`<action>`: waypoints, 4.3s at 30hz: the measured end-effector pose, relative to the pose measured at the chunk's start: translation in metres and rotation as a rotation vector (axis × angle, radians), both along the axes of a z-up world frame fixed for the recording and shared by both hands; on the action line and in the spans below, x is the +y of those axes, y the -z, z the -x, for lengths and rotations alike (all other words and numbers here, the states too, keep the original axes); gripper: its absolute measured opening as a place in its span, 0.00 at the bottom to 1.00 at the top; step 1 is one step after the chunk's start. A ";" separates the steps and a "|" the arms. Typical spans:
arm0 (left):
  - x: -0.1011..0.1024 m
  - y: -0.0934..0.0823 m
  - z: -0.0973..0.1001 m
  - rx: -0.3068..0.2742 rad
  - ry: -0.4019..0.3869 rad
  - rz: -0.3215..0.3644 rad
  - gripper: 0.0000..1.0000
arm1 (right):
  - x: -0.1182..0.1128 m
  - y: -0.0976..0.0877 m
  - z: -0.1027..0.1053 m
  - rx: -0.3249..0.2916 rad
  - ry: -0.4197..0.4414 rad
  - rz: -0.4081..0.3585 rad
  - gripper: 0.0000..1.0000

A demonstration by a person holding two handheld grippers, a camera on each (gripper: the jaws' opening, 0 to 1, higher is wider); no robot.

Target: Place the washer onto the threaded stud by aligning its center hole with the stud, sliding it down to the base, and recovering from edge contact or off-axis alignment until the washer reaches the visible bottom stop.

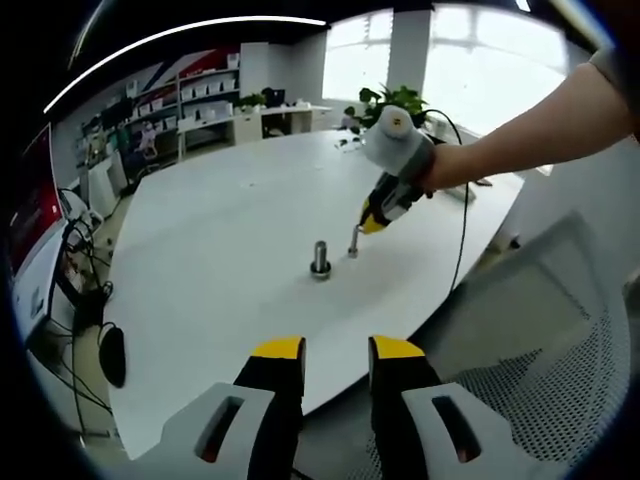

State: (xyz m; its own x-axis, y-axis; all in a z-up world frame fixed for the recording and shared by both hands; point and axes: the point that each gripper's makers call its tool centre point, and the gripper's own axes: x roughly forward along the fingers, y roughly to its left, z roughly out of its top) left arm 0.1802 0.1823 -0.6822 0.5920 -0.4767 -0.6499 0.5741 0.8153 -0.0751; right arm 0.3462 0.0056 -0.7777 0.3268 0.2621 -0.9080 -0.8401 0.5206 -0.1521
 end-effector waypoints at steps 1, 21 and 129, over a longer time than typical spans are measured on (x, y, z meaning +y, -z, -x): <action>0.000 0.000 0.000 0.002 0.002 -0.001 0.23 | 0.000 0.000 -0.001 -0.003 -0.002 0.002 0.14; 0.000 0.002 0.001 0.012 0.006 -0.007 0.23 | 0.003 0.010 -0.001 0.041 -0.049 0.040 0.03; 0.008 0.009 -0.001 0.035 -0.035 -0.033 0.22 | 0.056 0.037 -0.038 0.242 -0.094 -0.005 0.08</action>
State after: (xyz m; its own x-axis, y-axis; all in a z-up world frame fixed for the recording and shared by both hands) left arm 0.1811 0.1898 -0.6908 0.5842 -0.4340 -0.6858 0.5430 0.8370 -0.0671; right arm 0.3846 0.0620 -0.8143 0.0745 0.2857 -0.9554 -0.8964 0.4389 0.0614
